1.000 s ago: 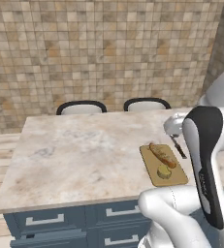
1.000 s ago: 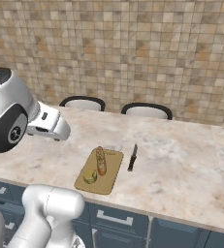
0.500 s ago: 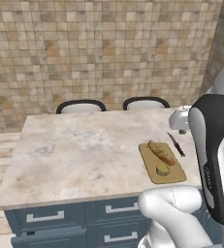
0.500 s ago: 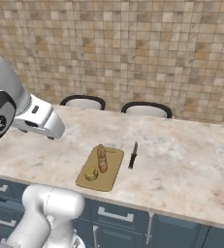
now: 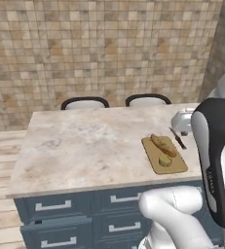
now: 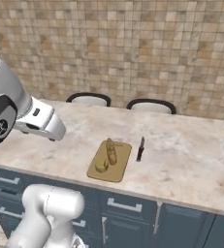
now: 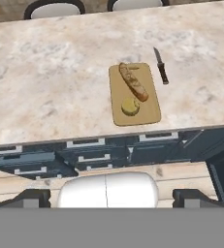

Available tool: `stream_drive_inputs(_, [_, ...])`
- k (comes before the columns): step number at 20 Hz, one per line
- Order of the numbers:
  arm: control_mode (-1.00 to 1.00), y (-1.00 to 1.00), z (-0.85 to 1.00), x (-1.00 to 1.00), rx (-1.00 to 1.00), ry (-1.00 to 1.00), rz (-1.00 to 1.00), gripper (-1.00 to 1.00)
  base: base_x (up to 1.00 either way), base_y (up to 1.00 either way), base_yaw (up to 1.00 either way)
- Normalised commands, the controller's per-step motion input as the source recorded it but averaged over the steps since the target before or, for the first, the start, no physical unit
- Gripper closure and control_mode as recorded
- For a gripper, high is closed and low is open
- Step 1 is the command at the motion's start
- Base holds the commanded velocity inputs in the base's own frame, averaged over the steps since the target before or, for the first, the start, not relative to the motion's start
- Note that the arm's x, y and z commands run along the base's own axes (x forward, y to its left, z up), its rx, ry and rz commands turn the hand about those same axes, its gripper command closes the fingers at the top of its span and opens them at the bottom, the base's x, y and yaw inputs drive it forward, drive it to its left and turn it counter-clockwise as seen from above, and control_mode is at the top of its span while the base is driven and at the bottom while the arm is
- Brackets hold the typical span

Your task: Retrieve the sausage and cheese from the fridge and place them on the cutting board on the counter.

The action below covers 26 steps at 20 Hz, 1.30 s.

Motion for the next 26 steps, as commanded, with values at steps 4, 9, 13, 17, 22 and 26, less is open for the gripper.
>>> stream_drive_inputs(4, [1.00,0.00,0.00,0.00,0.00,0.00,0.00,-1.00,-0.48,0.94,0.00])
stream_drive_inputs(9, [1.00,0.00,0.00,0.00,0.00,0.00,0.00,-1.00,-0.02,1.00,-0.03])
stream_drive_inputs(13, [1.00,0.00,0.00,0.00,0.00,0.00,0.00,-1.00,0.46,0.83,-0.06])
stream_drive_inputs(17, [1.00,0.00,0.00,0.00,0.00,0.00,0.00,-1.00,0.44,0.67,-0.08])
stream_drive_inputs(22, [1.00,0.00,0.00,0.00,0.00,0.00,0.00,-1.00,0.64,0.37,-0.07])
stream_drive_inputs(26, [1.00,0.00,0.00,0.00,0.00,0.00,0.00,-1.00,0.77,0.26,-0.06])
